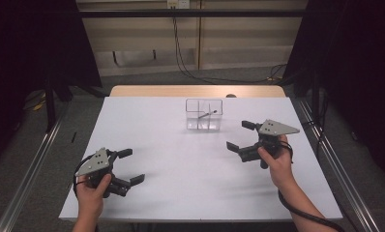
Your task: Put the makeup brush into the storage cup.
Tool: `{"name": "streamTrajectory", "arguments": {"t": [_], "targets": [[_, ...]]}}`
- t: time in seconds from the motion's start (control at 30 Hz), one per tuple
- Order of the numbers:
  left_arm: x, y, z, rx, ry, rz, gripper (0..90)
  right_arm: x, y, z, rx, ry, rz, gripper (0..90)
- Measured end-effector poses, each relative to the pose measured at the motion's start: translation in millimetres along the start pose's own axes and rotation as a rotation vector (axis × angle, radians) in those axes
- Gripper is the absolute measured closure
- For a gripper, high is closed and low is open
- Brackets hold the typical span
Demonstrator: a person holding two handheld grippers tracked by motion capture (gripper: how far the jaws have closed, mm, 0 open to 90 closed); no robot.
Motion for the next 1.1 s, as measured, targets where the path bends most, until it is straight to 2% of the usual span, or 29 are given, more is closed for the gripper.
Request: {"name": "streamTrajectory", "arguments": {"t": [0.3,0.9,1.1], "targets": [[-0.2,0.0,-0.2,0.003,0.001,-0.001,0.2,6.0,-4.3,2.1,0.009,0.003,0.001,0.0],[-0.6,-0.4,0.4,-0.002,0.001,0.003,0.2,22.7,-13.0,-2.0,-0.009,-0.008,-0.009,0.0],[-1.2,-0.6,0.3,0.001,0.002,0.002,0.2,27.3,-14.2,-3.3,-0.002,-0.014,-0.010,0.0]]}}
Point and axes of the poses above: each handheld gripper's, and its own axes: x roughly backward along the jaws, y roughly out of its top, z roughly to its left, the point moved 8 cm from there along -x, roughly forward along the jaws, and after that the axes turned 4 degrees about -y, right-handed, at the moved point
